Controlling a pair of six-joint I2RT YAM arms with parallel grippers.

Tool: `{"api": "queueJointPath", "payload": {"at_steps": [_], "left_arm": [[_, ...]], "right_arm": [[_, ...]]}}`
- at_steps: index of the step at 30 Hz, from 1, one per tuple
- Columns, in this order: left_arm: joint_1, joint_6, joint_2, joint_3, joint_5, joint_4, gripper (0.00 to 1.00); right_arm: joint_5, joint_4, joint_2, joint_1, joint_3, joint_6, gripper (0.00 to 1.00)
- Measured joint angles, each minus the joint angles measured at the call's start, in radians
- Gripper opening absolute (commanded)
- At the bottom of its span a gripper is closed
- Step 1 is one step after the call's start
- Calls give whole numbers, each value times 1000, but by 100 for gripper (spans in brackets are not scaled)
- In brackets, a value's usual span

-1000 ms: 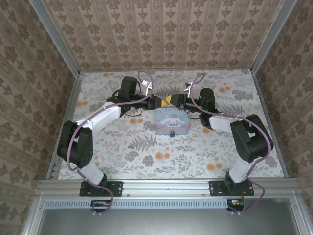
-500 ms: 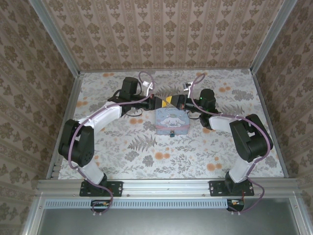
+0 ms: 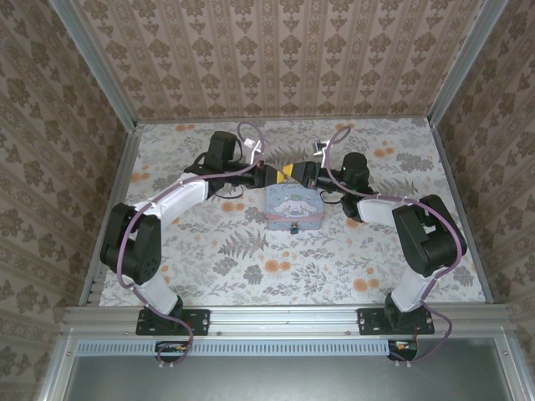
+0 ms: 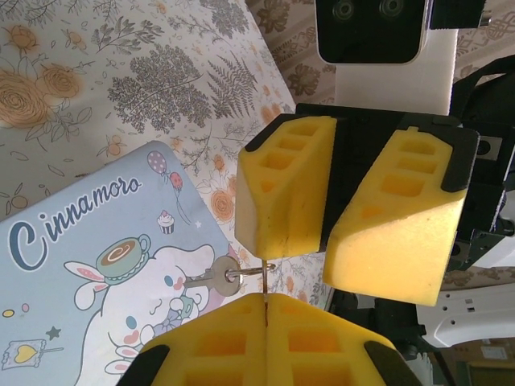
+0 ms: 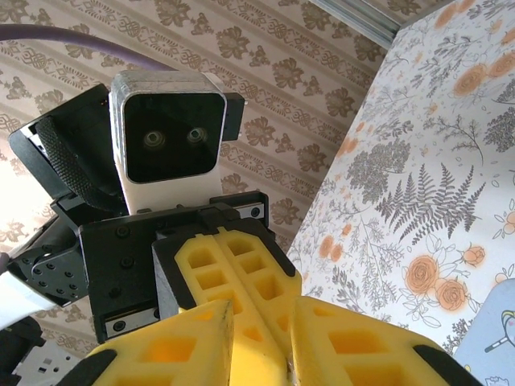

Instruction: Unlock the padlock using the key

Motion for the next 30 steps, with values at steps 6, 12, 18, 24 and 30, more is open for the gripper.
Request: {"api": "queueJointPath", "payload": {"at_steps": [6, 12, 18, 24, 30], "left_arm": [[0, 0, 0, 1, -2, -3, 0], [0, 0, 0, 1, -2, -2, 0], [0, 0, 0, 1, -1, 2, 0], [3, 0, 0, 1, -3, 3, 0], [3, 0, 0, 1, -3, 3, 0]], "right_arm": [[1, 13, 6, -27, -37, 17, 30], [1, 14, 6, -38, -47, 31, 29], [0, 48, 26, -35, -46, 57, 28], [0, 53, 48, -24, -29, 72, 28], [0, 62, 52, -22, -23, 76, 27]]}}
